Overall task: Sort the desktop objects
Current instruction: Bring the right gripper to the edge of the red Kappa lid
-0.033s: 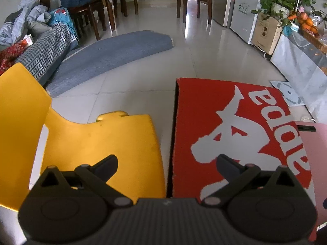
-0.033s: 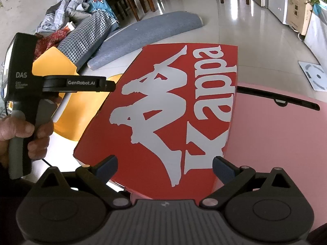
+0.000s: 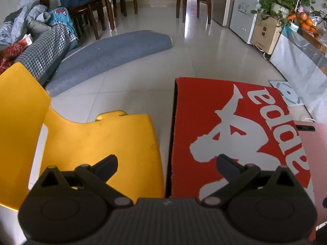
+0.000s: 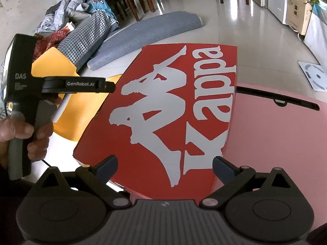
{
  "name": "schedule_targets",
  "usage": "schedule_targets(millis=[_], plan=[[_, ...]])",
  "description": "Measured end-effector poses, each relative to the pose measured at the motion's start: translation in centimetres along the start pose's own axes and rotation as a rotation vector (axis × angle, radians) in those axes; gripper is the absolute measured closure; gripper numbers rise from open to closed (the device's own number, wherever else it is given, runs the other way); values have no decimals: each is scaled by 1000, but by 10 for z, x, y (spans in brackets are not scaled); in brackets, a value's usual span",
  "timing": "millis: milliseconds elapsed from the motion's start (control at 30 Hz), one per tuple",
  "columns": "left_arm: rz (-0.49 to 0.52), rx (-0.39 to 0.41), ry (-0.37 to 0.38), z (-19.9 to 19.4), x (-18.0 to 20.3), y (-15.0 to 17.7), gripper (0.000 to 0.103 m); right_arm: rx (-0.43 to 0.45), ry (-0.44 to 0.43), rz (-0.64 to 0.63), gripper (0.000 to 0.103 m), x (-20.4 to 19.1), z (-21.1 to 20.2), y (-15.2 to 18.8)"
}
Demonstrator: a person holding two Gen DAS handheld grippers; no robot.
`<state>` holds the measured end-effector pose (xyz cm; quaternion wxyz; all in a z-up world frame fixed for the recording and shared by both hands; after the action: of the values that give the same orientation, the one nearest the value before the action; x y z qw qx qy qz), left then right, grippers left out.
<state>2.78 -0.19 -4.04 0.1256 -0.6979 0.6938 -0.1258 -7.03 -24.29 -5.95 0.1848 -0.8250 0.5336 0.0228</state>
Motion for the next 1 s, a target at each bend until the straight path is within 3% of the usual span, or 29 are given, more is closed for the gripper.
schedule_targets(millis=[267, 733, 1000], plan=[[60, 17, -23, -5, 14, 7, 0, 12, -18, 5, 4, 9, -2, 3], [137, 16, 138, -13, 23, 17, 0, 34, -11, 30, 4, 38, -3, -8], [205, 12, 126, -12, 33, 23, 0, 32, -29, 25, 5, 52, 2, -23]])
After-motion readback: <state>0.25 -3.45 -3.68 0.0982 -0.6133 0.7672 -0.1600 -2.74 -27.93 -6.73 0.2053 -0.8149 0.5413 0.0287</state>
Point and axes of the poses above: each gripper's, at about its wrist camera, not at the fingertips, and z roughly the way its jaws point, x to its right, y to its underside, the point moved 5 cm from there along z, roughly the way its jaws point, and after that the axes turned 15 degrees about -x, right-handed, at the moved point
